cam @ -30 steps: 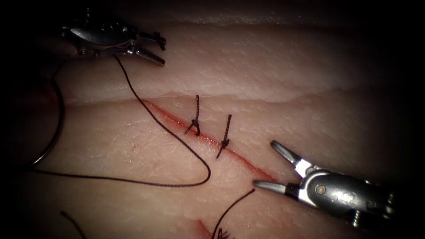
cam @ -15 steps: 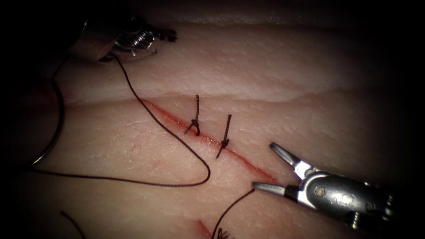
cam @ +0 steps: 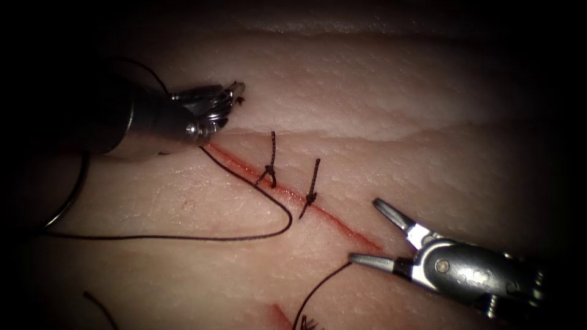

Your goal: Wound Closure

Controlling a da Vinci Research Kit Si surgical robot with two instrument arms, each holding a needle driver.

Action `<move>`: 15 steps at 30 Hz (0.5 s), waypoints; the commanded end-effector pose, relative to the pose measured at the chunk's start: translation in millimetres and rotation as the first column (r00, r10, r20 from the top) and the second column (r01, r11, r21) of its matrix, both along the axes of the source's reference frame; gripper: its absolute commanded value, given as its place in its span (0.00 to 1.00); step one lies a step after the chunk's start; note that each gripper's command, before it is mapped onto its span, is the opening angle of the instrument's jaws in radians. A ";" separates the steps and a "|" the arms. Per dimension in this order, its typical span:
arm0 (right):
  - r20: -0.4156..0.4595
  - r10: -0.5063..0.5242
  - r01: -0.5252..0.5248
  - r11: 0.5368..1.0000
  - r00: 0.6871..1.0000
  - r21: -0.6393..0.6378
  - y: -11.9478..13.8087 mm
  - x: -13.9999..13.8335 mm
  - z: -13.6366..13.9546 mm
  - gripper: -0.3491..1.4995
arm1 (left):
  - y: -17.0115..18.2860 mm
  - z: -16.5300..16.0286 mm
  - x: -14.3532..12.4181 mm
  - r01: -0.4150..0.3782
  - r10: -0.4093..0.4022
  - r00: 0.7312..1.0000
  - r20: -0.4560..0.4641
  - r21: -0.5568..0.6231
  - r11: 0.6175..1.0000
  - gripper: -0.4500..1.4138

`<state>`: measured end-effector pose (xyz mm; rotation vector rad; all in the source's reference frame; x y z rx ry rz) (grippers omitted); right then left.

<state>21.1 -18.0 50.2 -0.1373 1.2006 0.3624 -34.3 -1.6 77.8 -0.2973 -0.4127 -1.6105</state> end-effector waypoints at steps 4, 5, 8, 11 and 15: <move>-0.006 0.000 0.000 1.000 1.000 0.003 0.5 0.8 0.4 0.94 | -0.7 0.6 -0.5 -0.121 0.121 0.990 -0.067 0.001 0.993 0.28; -0.009 0.004 -0.004 1.000 1.000 0.008 0.5 0.8 0.4 0.94 | -0.9 0.5 -0.4 -0.143 0.142 0.987 -0.070 0.005 0.990 0.27; -0.013 0.003 -0.003 1.000 1.000 0.007 0.5 0.7 0.4 0.94 | -1.3 0.1 -0.1 -0.185 0.185 0.980 -0.079 0.012 0.983 0.27; -0.023 0.009 -0.008 1.000 1.000 0.011 0.7 0.6 0.4 0.94 | -2.1 -0.4 0.4 -0.212 0.213 0.973 -0.091 0.015 0.977 0.25; -0.037 0.018 -0.017 1.000 0.999 0.017 1.1 0.4 0.2 0.93 | -4.3 -1.5 1.7 -0.260 0.263 0.963 -0.060 0.049 0.964 0.24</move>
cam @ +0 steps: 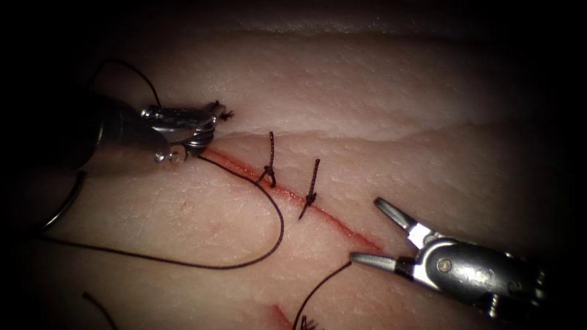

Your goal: Wound Closure

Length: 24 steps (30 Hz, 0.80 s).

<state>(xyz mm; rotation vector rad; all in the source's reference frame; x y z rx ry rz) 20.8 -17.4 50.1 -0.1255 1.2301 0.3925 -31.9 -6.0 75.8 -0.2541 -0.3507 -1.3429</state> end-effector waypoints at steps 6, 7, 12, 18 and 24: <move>-0.011 0.001 -0.001 1.000 1.000 -0.003 0.6 0.8 0.4 0.93 | -1.0 -0.9 1.3 -0.005 0.005 1.000 0.009 0.022 1.000 0.29; -0.011 0.001 -0.001 1.000 1.000 -0.003 0.6 0.8 0.4 0.93 | -1.0 -1.2 1.6 -0.005 0.005 1.000 0.013 0.028 1.000 0.31; -0.011 0.000 0.000 1.000 1.000 -0.004 0.5 0.8 0.4 0.93 | 1.0 -3.9 3.8 0.041 -0.045 0.998 0.048 0.085 0.996 0.77; -0.011 0.000 0.000 1.000 1.000 -0.004 0.6 0.7 0.4 0.93 | 0.8 -5.2 4.2 0.025 -0.046 0.987 0.151 0.138 0.990 0.91; -0.014 0.002 -0.002 1.000 1.000 -0.007 0.3 0.7 0.4 0.93 | -0.4 -5.9 4.3 0.021 -0.043 0.987 0.156 0.142 0.990 0.91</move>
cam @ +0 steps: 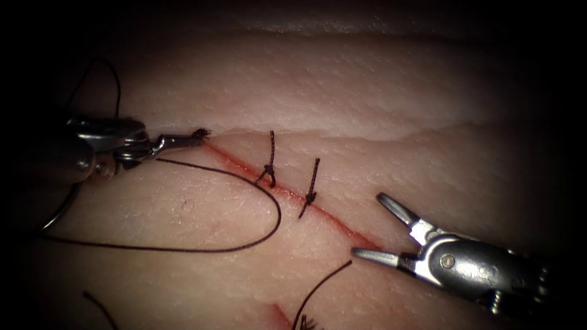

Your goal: Wound Closure

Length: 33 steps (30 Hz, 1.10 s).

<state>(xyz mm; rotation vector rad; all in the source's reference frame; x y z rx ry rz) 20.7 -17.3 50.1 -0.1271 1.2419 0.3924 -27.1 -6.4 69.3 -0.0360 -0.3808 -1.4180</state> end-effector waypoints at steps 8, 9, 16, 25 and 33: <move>-0.005 0.001 -0.001 1.000 1.000 0.001 0.0 0.8 0.4 0.93 | 1.2 -0.9 1.1 0.115 -0.116 0.993 0.008 0.070 0.991 0.90; -0.005 0.001 -0.001 1.000 1.000 0.001 0.0 0.8 0.4 0.93 | 1.3 -1.2 1.2 0.136 -0.138 0.990 0.011 0.088 0.987 0.89; -0.004 0.002 -0.002 1.000 1.000 0.002 0.0 0.9 0.3 0.92 | 2.9 -3.5 1.2 0.358 -0.401 0.916 0.014 0.425 0.831 0.87; -0.010 0.006 -0.006 1.000 1.000 0.000 0.0 1.9 0.3 0.92 | 9.8 -3.8 -3.0 0.540 -0.873 0.444 -0.203 0.838 0.081 0.86; -0.008 -0.001 0.001 1.000 1.000 0.002 -0.3 1.8 0.0 0.92 | 13.9 -0.7 -4.3 0.398 -0.816 0.152 -0.557 0.791 -0.466 0.76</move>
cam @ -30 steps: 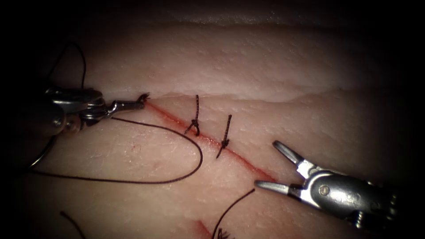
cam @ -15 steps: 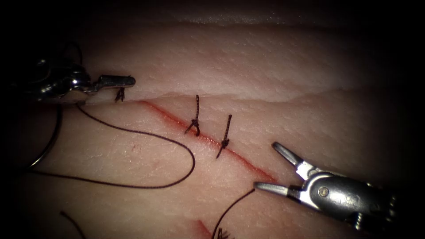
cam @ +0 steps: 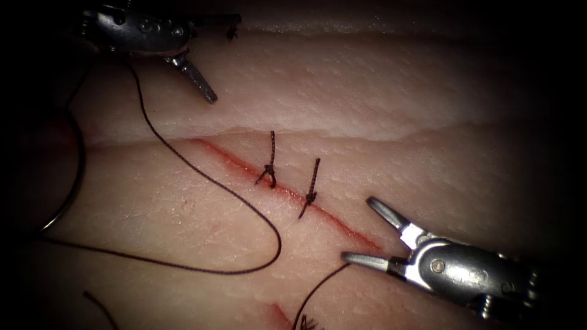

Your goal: Wound Closure

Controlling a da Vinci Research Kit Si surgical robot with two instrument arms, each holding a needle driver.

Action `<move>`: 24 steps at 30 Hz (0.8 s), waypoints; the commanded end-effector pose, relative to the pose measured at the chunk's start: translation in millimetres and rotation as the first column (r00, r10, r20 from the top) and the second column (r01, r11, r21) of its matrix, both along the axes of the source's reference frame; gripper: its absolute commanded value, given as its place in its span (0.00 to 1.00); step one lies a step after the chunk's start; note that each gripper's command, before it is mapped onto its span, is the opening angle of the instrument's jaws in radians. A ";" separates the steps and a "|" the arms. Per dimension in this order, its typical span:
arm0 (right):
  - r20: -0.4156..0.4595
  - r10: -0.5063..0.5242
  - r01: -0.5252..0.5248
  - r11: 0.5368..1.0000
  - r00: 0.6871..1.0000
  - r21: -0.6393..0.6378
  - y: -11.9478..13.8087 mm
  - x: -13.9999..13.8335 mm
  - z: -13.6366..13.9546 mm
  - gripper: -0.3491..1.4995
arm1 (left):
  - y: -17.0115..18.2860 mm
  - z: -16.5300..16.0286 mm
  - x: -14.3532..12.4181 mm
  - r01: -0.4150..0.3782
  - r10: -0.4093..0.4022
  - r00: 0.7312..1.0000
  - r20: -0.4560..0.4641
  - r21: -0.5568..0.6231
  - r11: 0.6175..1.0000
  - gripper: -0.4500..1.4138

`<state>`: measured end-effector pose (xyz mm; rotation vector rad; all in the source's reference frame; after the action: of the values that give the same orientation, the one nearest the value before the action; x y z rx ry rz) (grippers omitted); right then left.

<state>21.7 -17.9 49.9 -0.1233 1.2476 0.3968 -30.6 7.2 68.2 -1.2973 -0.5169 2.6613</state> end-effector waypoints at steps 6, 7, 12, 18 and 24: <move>0.002 -0.002 0.002 1.000 1.000 -0.001 0.4 1.0 0.4 0.92 | 0.9 4.5 -0.3 0.237 -0.253 0.967 0.036 0.236 0.942 0.71; 0.000 0.001 -0.001 1.000 1.000 -0.002 0.4 1.1 0.4 0.92 | -0.1 6.8 -0.4 0.261 -0.278 0.960 0.025 0.277 0.925 0.71; 0.001 0.001 -0.001 1.000 1.000 -0.002 0.4 1.1 0.4 0.92 | -2.4 10.7 -1.3 0.245 -0.264 0.964 0.023 0.303 0.921 0.68; 0.000 0.001 -0.001 1.000 1.000 -0.002 0.3 1.2 0.3 0.92 | -5.2 14.7 -1.7 0.185 -0.181 0.983 -0.043 0.290 0.939 0.75; -0.001 0.000 0.000 1.000 1.000 -0.002 0.3 1.1 0.3 0.92 | -6.2 14.3 1.6 0.064 0.011 0.972 -0.234 0.310 0.948 0.85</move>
<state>22.1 -17.9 49.8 -0.1243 1.2454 0.3976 -27.8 0.7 81.7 -0.8450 -0.8620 2.5426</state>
